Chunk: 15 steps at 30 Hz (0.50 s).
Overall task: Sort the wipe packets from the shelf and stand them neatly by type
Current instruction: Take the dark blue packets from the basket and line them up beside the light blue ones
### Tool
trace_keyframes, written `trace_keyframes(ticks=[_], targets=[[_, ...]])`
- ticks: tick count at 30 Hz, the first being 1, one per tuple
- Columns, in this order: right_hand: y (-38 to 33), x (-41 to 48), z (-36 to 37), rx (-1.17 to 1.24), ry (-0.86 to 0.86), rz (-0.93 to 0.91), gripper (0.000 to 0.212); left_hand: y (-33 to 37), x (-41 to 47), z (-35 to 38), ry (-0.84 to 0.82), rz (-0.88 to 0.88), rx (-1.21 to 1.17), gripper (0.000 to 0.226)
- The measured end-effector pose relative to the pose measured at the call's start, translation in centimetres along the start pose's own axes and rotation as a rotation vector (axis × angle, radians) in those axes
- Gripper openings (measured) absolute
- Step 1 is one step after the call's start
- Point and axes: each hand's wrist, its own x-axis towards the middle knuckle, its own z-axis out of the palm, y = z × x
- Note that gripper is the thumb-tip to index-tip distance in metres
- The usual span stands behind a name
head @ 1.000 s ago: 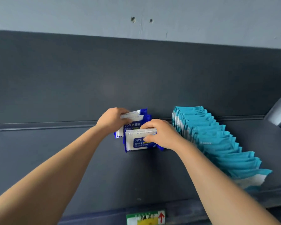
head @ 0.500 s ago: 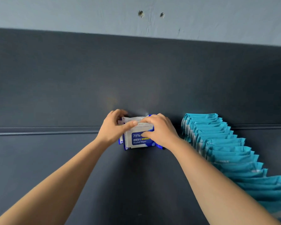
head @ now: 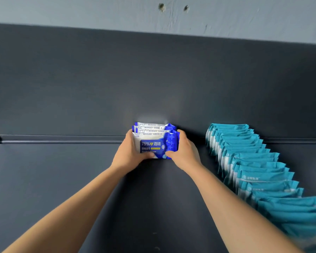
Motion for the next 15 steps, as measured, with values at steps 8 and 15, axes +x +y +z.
trace_keyframes(ticks=[8,15], targets=[[0.2,-0.2,0.3,-0.099,-0.001,0.019,0.072,0.6,0.1,0.0,0.021,-0.053,0.365,0.087],[0.9,-3.9,-1.0,-0.347,-0.002,-0.068,0.080,1.1,-2.8,-0.2,0.120,0.123,0.640,0.101]])
